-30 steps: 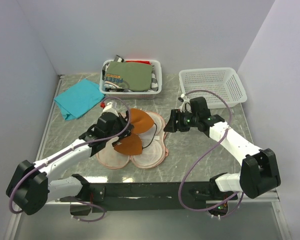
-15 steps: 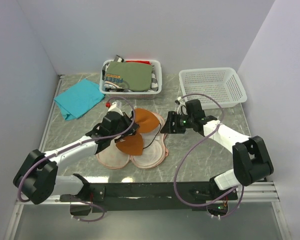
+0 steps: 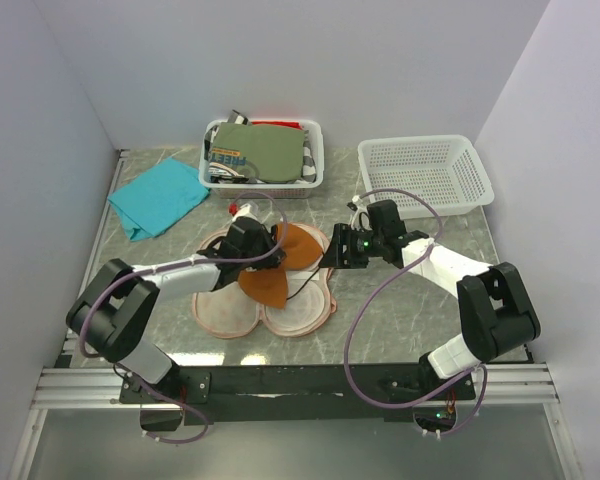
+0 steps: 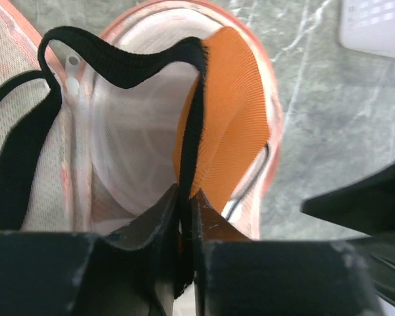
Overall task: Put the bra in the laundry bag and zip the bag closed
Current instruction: Adjust the bra in the laundry bag.
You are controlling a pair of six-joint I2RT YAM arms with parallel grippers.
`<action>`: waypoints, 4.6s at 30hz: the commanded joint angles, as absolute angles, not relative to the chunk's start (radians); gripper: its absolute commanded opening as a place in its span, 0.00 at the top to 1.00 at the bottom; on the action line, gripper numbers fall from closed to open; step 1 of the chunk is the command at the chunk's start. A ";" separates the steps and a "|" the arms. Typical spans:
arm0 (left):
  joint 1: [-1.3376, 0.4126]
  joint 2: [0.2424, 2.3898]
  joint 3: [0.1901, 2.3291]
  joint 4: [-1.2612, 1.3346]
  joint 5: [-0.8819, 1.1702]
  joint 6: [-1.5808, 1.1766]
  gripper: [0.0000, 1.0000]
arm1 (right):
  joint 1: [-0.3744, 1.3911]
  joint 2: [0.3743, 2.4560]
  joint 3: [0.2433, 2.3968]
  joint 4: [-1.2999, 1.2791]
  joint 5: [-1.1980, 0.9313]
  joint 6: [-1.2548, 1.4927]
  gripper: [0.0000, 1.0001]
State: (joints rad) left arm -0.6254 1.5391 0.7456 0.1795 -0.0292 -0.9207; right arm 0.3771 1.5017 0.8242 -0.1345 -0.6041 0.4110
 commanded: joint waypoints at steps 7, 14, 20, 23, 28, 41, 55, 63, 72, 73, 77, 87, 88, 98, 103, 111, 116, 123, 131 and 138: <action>-0.629 1.582 0.847 0.118 -0.156 -0.836 0.14 | 0.400 1.456 0.822 -0.110 -0.623 0.405 0.35; -0.629 1.485 0.833 0.042 -0.224 -0.805 0.04 | 0.417 1.428 0.821 -0.117 -0.627 0.410 0.35; -0.629 1.355 0.819 -0.086 -0.311 -0.773 0.04 | 0.443 1.398 0.825 -0.135 -0.638 0.416 0.34; -0.629 1.307 0.790 -0.153 -0.365 -0.769 0.04 | 0.471 1.375 0.822 -0.144 -0.640 0.426 0.34; -0.629 1.258 0.664 -0.143 -0.368 -0.802 0.04 | 0.543 1.364 0.776 -0.066 -0.670 0.529 0.35; -0.629 1.284 0.603 -0.103 -0.364 -0.851 0.04 | 0.696 1.526 0.747 0.221 -0.630 0.787 0.45; -0.629 1.232 0.580 -0.097 -0.325 -0.853 0.04 | 0.726 1.634 0.775 0.302 -0.641 0.838 0.50; -0.629 1.201 0.575 -0.098 -0.324 -0.851 0.04 | 0.726 1.657 0.799 0.279 -0.607 0.827 0.65; -0.629 1.201 0.578 -0.106 -0.321 -0.848 0.04 | 0.726 1.660 0.802 0.276 -0.609 0.819 0.95; -0.629 1.200 0.578 -0.104 -0.322 -0.850 0.04 | 0.724 1.657 0.802 0.272 -0.611 0.816 0.96; -0.629 1.184 0.589 -0.124 -0.333 -0.847 0.04 | 0.723 1.621 0.804 0.238 -0.615 0.793 0.97; -0.627 1.051 0.629 -0.216 -0.377 -0.822 0.04 | 0.692 1.503 0.874 -0.062 -0.623 0.586 0.96; -0.629 1.042 0.632 -0.230 -0.382 -0.819 0.04 | 0.683 1.499 0.877 -0.086 -0.615 0.568 0.97; -0.627 1.014 0.638 -0.245 -0.391 -0.807 0.04 | 0.618 1.419 0.845 -0.287 -0.561 0.425 0.95; -0.626 1.026 0.641 -0.233 -0.368 -0.802 0.04 | 0.597 1.394 0.836 -0.351 -0.538 0.376 0.94; -0.626 1.046 0.644 -0.213 -0.350 -0.793 0.04 | 0.557 1.410 0.818 -0.414 -0.523 0.305 0.92; -0.626 1.061 0.643 -0.204 -0.341 -0.795 0.04 | 0.557 1.431 0.819 -0.420 -0.492 0.307 0.92; -0.626 1.081 0.632 -0.140 -0.267 -0.758 0.04 | 0.558 1.439 0.824 -0.420 -0.445 0.319 0.61; -0.627 1.104 0.586 -0.011 -0.008 -0.667 0.03 | 0.560 1.347 0.799 -0.351 -0.334 0.425 0.41; -0.635 1.086 0.536 -0.011 0.097 -0.670 0.03 | 0.561 1.318 0.775 -0.316 -0.396 0.460 0.41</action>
